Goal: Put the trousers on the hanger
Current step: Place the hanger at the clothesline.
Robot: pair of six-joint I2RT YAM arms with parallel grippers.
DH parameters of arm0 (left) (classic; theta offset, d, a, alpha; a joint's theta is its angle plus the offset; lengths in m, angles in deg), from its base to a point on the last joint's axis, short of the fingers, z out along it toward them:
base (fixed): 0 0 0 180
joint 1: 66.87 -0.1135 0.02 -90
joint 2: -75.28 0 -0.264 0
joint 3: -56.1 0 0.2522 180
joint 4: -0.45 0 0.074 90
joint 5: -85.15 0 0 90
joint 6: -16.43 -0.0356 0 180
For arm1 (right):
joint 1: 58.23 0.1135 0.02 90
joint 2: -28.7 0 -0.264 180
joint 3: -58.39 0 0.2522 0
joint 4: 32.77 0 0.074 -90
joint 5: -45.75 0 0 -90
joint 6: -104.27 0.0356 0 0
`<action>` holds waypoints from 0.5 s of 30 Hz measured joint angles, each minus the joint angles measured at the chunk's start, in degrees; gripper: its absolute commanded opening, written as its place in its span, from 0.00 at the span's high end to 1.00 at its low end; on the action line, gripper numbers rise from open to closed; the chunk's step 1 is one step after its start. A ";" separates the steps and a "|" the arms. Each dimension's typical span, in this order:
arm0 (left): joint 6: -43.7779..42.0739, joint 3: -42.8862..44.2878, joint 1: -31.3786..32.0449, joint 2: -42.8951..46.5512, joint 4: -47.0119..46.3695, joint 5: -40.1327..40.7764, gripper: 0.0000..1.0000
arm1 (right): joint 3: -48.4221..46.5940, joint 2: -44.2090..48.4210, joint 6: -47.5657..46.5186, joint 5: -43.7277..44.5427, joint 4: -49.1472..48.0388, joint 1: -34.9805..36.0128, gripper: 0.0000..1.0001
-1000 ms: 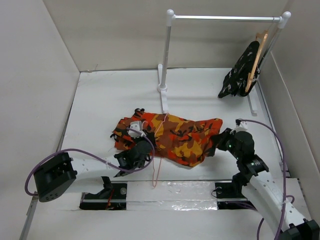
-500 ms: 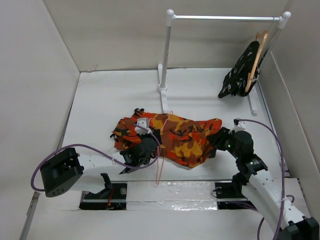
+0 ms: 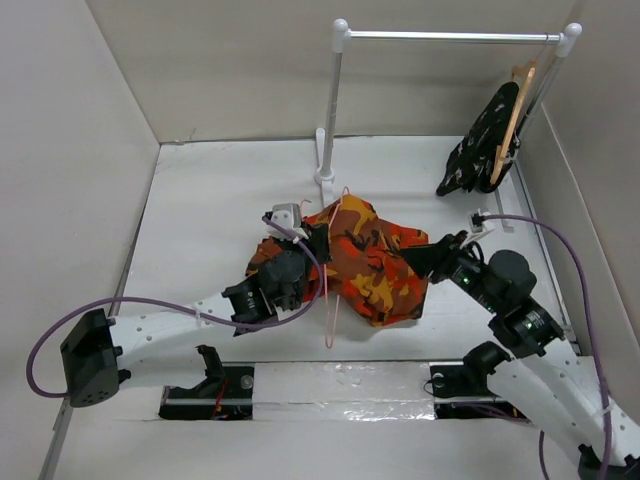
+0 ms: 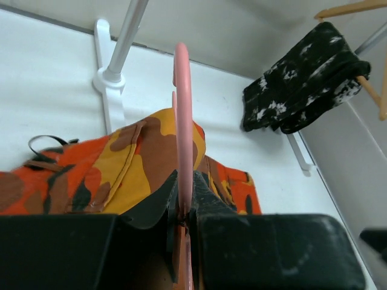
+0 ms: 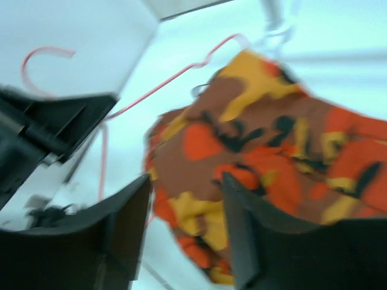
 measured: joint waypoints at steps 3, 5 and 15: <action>-1.31 6.40 0.00 -0.17 5.38 -0.59 1.00 | -0.55 -3.04 2.75 0.83 -3.56 8.63 0.66; -1.81 9.68 0.00 -0.35 7.98 -0.92 1.00 | -0.85 -6.19 4.50 1.73 -6.45 13.62 0.56; -2.97 14.16 -0.02 -0.52 14.38 -4.68 1.00 | -5.20 -21.64 8.44 6.93 -19.17 28.24 0.38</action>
